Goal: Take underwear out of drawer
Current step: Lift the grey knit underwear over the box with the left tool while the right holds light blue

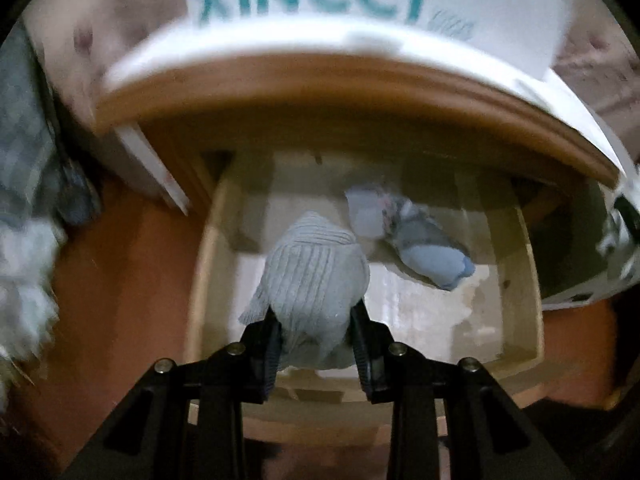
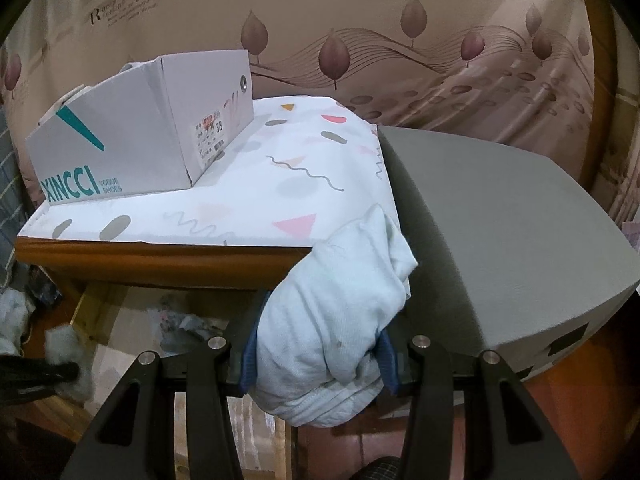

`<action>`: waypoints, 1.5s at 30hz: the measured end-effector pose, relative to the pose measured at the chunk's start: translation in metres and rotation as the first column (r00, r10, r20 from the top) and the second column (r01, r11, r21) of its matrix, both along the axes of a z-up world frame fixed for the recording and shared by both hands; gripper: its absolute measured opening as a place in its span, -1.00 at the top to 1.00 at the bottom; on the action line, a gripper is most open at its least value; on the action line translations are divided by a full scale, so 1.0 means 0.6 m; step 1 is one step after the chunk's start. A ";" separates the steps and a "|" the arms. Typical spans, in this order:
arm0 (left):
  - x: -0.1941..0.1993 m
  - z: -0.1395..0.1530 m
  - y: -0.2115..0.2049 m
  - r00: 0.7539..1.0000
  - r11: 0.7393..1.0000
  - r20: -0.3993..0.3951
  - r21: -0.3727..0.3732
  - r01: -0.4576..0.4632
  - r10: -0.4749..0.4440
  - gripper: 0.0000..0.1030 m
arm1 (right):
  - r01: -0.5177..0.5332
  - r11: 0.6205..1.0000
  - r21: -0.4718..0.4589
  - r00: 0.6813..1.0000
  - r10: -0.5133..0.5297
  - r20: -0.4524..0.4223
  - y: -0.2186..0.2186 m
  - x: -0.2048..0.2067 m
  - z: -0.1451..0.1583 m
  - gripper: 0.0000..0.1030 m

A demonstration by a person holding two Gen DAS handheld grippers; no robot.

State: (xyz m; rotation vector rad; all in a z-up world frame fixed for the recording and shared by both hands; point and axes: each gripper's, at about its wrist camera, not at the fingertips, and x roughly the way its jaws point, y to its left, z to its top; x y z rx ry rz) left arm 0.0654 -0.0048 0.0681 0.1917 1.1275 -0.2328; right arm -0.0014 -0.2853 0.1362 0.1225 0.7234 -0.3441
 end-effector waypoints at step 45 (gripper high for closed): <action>0.255 0.450 -0.015 0.937 0.984 0.337 -0.109 0.140 -0.096 0.38 | 0.007 1.000 0.001 1.000 -0.007 -0.020 -0.003 0.000 -0.006 0.14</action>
